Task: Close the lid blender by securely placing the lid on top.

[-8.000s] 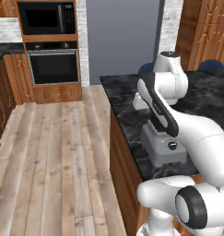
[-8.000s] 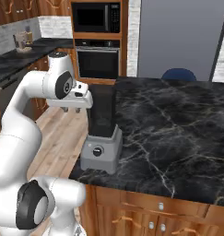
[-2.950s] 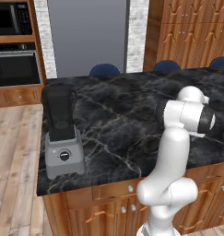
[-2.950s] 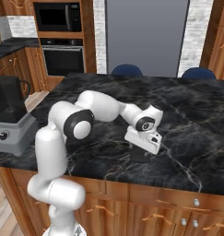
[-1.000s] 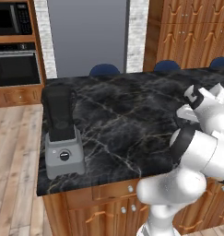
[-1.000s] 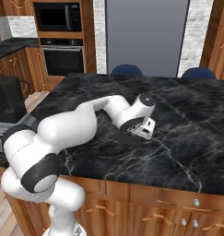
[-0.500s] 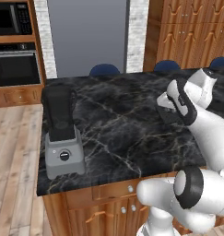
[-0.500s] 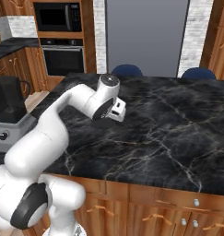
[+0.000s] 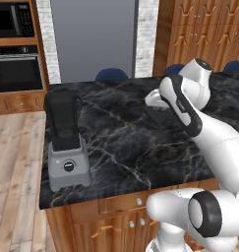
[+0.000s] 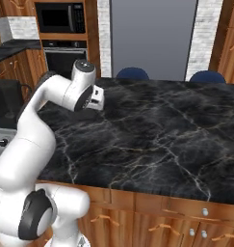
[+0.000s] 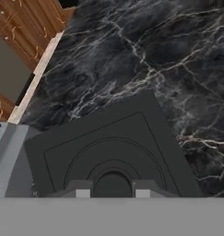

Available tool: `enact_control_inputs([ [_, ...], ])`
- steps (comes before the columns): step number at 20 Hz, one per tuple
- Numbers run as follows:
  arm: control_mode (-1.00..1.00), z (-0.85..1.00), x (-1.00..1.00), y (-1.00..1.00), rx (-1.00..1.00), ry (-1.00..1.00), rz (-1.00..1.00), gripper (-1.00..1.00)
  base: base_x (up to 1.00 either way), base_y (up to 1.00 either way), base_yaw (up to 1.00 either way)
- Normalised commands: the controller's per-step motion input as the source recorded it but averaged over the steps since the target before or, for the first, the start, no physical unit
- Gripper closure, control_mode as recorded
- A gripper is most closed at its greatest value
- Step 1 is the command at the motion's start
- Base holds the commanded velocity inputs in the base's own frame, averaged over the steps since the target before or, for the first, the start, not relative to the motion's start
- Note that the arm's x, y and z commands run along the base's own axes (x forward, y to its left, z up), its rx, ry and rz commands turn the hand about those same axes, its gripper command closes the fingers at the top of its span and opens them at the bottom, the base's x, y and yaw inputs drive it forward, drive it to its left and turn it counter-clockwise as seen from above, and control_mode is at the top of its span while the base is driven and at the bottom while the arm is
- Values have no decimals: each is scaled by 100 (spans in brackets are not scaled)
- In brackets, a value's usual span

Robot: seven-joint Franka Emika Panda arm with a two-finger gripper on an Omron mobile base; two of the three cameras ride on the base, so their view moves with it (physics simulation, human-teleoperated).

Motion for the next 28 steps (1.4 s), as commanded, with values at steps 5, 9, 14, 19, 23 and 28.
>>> enact_control_inputs([
  [5, -100, 59, 0, 78, -20, -9, 43, 100, 0, 0, 0],
  [9, -100, 67, 0, 88, -20, -6, 42, 100, 0, 0, 0],
  [14, -100, 73, 0, 92, -18, -1, 37, 100, 0, 0, 0],
  [19, -100, 66, -11, 73, -15, -3, 26, 100, 0, 0, 0],
  [23, -100, 36, -28, 74, -12, -3, 18, 100, 0, 0, 0],
  [28, -100, 6, -31, 70, -5, -2, 16, 100, 0, 0, 0],
])
